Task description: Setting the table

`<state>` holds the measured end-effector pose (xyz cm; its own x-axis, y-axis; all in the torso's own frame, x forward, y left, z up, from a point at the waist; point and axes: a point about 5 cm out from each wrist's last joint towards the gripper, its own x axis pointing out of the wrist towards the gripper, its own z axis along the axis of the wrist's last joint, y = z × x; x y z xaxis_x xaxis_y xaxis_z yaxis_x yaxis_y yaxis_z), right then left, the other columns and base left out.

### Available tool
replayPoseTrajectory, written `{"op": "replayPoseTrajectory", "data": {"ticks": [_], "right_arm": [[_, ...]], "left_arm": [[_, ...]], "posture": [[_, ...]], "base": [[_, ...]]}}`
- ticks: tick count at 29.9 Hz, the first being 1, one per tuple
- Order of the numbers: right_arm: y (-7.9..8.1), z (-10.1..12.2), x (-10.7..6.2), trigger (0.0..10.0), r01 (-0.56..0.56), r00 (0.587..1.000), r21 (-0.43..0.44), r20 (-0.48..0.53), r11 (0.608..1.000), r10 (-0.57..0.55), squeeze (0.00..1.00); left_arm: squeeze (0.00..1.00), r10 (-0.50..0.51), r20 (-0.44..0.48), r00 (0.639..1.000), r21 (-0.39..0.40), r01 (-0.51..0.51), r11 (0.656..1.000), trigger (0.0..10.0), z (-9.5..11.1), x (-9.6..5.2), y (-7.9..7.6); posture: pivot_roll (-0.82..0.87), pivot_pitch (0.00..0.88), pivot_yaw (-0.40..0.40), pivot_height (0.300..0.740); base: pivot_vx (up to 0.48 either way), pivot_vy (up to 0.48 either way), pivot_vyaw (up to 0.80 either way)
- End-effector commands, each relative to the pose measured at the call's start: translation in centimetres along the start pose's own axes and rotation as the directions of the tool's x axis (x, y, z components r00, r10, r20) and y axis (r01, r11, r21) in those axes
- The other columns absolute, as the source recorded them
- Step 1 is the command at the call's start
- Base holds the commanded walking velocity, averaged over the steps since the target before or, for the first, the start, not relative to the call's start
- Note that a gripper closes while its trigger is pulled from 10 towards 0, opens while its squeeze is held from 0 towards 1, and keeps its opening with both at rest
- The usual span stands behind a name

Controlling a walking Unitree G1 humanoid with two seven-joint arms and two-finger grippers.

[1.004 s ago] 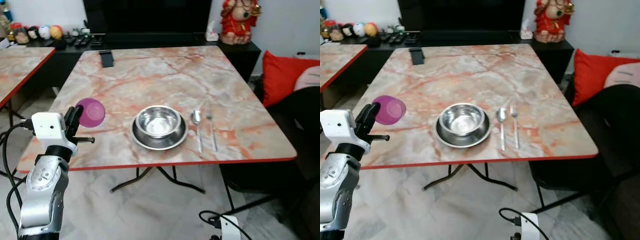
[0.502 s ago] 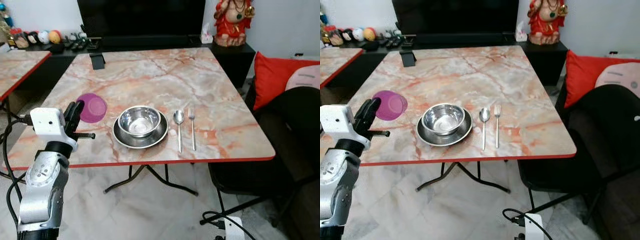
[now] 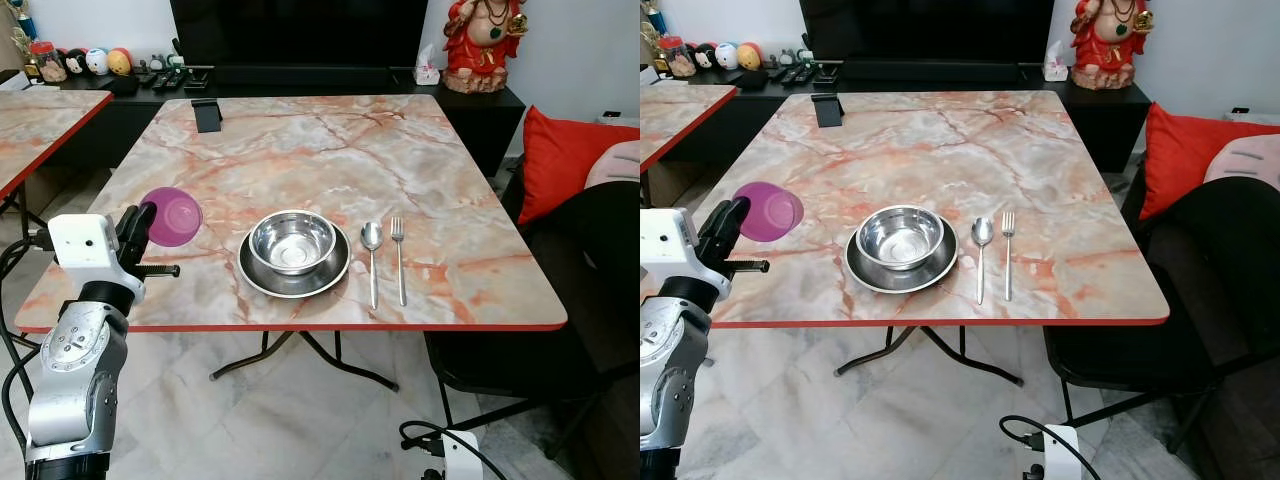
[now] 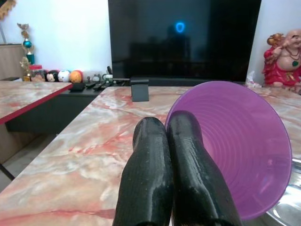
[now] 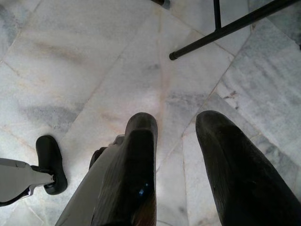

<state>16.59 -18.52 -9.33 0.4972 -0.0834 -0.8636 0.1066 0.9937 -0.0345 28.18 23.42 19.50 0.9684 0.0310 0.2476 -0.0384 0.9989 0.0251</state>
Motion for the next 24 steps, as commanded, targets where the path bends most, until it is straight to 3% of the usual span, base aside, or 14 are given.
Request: {"op": "replayPoseTrajectory", "data": {"ticks": [1, 7, 24], "right_arm": [[0.19, 0.31, 0.05, 10.0, -0.006, 1.000, -0.004, 0.005, 1.000, 0.006, 0.00], [0.22, 0.29, 0.05, 10.0, -0.010, 1.000, -0.014, 0.002, 1.000, 0.010, 0.00], [0.29, 0.21, 0.05, 10.0, -0.015, 1.000, -0.023, -0.005, 1.000, 0.015, 0.00]], "left_arm": [[0.00, 0.006, 0.007, 1.000, 0.000, -0.006, 1.000, 10.0, 0.47, 0.23, 0.24], [0.00, 0.013, 0.014, 1.000, -0.016, -0.013, 1.000, 10.0, 0.65, 0.38, 0.28], [0.00, 0.008, 0.023, 1.000, -0.030, -0.007, 1.000, 10.0, 0.91, 0.60, 0.10]], "posture": [[-0.03, 0.000, 0.005, 0.707], [-0.03, 0.000, 0.008, 0.707], [-0.03, 0.000, 0.011, 0.707]], "base": [[0.000, 0.000, 0.00], [0.000, 0.000, 0.00], [0.272, 0.000, 0.00]]}}
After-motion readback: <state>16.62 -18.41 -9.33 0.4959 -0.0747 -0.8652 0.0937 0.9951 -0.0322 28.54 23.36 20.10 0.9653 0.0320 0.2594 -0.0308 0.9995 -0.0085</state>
